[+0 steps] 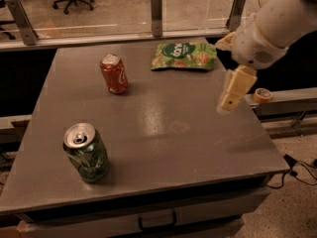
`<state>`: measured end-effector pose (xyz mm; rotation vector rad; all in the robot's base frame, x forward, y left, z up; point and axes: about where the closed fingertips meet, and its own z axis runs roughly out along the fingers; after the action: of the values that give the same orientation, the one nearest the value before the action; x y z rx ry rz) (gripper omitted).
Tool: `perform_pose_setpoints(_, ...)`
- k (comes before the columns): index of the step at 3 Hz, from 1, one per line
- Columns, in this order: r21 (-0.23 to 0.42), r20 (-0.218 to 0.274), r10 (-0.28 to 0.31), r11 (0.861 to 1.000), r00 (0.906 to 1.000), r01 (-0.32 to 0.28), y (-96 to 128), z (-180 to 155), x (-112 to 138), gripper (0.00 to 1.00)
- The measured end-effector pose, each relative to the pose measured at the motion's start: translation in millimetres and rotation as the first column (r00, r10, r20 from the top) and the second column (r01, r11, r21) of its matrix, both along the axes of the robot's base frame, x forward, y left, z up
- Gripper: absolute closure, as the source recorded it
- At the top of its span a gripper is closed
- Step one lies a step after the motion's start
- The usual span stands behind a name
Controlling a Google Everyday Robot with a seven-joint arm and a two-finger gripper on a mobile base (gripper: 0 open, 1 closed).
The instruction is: Knock coke can over
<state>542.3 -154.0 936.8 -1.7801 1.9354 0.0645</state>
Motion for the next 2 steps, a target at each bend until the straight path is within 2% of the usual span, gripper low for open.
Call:
perform_pose_setpoints(1,0.13,0.068,0.061,0.989,0.9958,-0.069,40.9,-4.1,56.8,0.0)
perform_pose_setpoints(2,0.13,0.068,0.061,0.989,0.9958,-0.069,41.1,-4.2,56.8,0.0)
